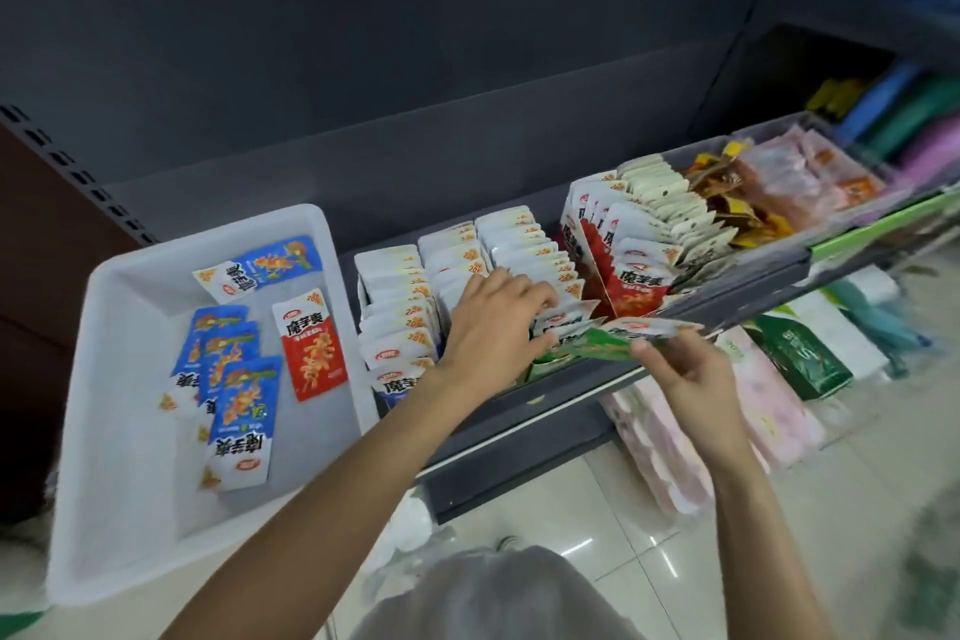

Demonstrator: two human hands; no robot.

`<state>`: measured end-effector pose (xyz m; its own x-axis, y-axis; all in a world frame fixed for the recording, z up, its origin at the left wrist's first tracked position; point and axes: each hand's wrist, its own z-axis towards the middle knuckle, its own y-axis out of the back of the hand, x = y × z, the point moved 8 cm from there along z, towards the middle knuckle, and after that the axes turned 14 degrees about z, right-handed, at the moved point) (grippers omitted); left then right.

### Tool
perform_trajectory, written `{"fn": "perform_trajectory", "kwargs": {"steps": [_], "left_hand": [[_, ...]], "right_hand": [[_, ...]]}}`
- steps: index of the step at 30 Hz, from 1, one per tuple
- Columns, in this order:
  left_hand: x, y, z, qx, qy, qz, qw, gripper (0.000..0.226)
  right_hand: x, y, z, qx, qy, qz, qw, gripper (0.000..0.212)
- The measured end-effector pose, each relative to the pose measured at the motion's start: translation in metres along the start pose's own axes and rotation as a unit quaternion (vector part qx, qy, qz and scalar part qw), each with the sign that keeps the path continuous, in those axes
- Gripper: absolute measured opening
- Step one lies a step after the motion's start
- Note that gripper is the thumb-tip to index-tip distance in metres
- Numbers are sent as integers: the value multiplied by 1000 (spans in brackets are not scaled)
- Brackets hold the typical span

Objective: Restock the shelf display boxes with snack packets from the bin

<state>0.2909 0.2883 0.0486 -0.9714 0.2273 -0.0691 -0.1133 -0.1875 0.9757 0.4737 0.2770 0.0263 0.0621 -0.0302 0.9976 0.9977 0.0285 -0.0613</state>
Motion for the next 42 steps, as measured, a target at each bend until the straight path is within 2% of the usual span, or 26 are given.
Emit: {"fn": "perform_trajectory", "kwargs": {"steps": [3,7,13,16,19,22,25,28,31,34,37,40,42], "left_hand": [[3,-7,15,-1,24,19,1000,18],[19,-14,21,5,85,5,996,14],[22,-18,16,-4,117,-46,992,16],[20,-17,15,-6,115,-39,993,15],[21,-18,15,-8,118,-42,992,17],[22,-20,14,-11,119,-48,992,18],[20,-20,15,-12,115,-47,992,19],[19,-17,14,-20,108,-41,993,18],[14,2,3,-82,100,-54,990,18],[24,42,-32,-224,152,-79,959,18],[63,64,-87,-317,229,-123,912,19],[124,67,-143,-315,325,-134,882,13],[175,51,-177,-254,394,-131,874,6]], "right_hand": [[-15,-14,21,80,1,-7,997,15],[-24,-30,40,151,29,-1,988,14],[-45,-20,46,158,18,7,987,19],[-42,-20,46,177,40,-44,982,19],[-48,-33,49,205,86,-156,962,13],[-65,-40,52,190,108,-302,928,25],[-72,-42,50,143,101,-368,913,32],[-64,-37,51,89,73,-352,929,32],[-48,-22,43,32,42,-241,969,42],[-15,-16,22,-11,85,-146,986,39],[34,-44,0,20,181,-125,975,23],[71,-110,-22,129,291,-180,931,15],[72,-165,-33,214,304,-193,908,19]]}}
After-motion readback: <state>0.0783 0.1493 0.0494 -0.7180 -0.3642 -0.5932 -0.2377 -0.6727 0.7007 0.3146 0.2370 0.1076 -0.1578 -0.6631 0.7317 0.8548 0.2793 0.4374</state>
